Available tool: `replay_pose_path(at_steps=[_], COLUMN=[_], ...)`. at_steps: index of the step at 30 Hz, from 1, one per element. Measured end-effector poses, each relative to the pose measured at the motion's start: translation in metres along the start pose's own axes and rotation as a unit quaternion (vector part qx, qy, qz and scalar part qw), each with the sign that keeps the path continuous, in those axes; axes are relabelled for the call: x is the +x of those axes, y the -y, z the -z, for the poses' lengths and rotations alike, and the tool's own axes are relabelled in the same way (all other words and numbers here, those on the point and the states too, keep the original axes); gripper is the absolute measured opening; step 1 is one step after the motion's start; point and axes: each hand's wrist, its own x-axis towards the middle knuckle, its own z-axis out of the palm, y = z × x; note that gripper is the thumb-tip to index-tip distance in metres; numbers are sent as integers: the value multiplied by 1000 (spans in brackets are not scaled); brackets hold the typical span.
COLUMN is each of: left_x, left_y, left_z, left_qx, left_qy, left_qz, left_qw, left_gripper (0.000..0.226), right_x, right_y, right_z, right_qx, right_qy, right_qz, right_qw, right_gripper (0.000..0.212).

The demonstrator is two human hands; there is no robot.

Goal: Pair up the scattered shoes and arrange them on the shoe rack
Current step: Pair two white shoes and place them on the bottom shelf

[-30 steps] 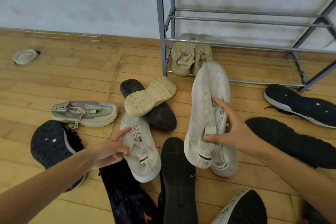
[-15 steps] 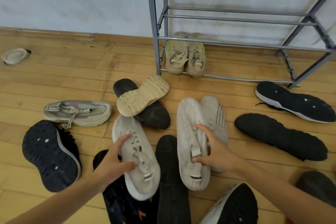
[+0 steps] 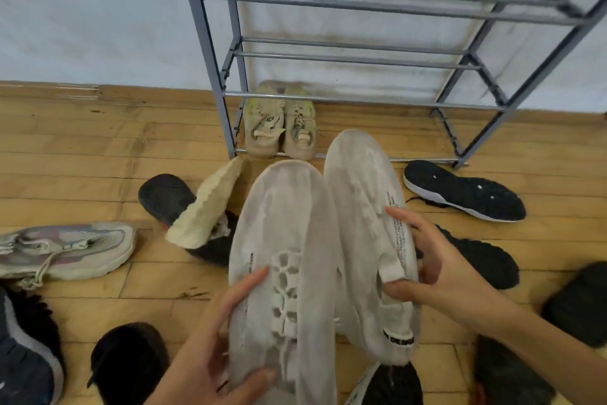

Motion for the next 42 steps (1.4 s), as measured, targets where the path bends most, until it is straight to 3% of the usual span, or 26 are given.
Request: replay_pose_path(at_steps=[4,9,16,20,24,26,29,31,32,36,40,42], left_x=[63,145,220,250,308,353,417,440,444,401,295,241], left_y=[-1,16,35,50,54,54,50,49,52,59,64,72], left_z=[-11,-20,-53,-58,-64,-72,-91,-102,-107,-108,-97,-92], left_qx=[-132,-131,-129,-123,-78,-112,-144,-96,-57,146,174,187], left_qy=[3,46,112,132,126,86,0,5,24,100,148,149], left_qz=[47,70,115,150,142,142,148,167,172,96,-2,-19], left_qw=[990,988,978,972,979,980,978,981,983,979,974,971], left_gripper=[81,82,87,90,100,103,69,42,40,73,71,69], right_x=[-4,10,57,75,120,160,221,251,258,239,160,123], right_y=[-8,-20,-40,-55,-63,-60,-50,-45,-45,-43,-61,-79], right_z=[25,66,100,114,136,156,188,201,203,185,134,98], right_qx=[10,30,20,25,24,58,118,117,86,12,-51,-78], right_qy=[-45,-100,-99,-94,-131,-167,-200,-247,-268,-281,-309,-259], right_qz=[-2,9,7,-37,-64,-56,-19,-44,-57,-27,14,-8], right_qw=[999,994,995,995,989,983,972,961,958,959,950,963], right_gripper=[93,91,87,89,96,96,96,98,95,66,48,46])
